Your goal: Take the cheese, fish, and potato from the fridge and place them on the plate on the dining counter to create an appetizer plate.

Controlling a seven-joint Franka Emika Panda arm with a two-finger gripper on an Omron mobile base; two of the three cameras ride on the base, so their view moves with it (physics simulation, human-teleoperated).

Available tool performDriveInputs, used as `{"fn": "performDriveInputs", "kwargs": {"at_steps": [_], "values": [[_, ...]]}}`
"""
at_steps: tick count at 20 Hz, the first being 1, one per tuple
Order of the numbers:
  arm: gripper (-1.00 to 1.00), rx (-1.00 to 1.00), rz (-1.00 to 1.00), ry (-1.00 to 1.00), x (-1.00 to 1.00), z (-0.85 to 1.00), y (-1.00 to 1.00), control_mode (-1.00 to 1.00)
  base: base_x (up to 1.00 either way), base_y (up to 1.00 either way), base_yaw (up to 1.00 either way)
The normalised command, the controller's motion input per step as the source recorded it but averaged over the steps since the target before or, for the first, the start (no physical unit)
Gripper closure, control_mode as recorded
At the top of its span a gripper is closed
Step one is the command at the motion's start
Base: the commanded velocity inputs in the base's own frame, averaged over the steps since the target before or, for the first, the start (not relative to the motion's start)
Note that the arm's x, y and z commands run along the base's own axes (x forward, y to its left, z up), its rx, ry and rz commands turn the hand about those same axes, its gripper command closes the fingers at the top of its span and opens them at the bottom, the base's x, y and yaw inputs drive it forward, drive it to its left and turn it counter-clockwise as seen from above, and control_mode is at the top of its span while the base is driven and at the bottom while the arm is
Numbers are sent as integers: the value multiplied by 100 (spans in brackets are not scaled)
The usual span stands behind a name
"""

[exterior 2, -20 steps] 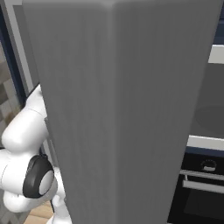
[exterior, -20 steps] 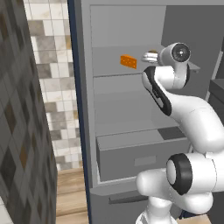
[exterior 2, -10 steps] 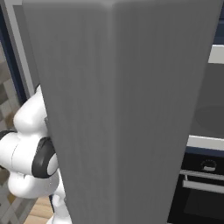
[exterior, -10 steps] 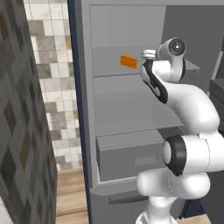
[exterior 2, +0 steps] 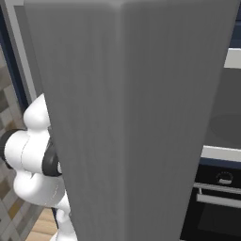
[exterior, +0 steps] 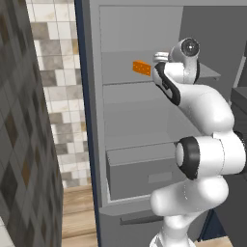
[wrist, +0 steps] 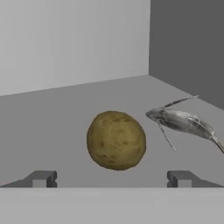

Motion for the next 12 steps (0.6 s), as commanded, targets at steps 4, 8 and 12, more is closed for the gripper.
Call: {"fn": "performDriveInputs", "kwargs": {"at_steps": [4, 8, 12], "values": [[-100, 0, 0, 1, 23, -12, -12, -100, 0, 0, 0], [-100, 0, 0, 0, 21, -20, -8, -100, 0, 0, 0], [-100, 0, 0, 0, 29, -18, -4, -100, 0, 0, 0]]}}
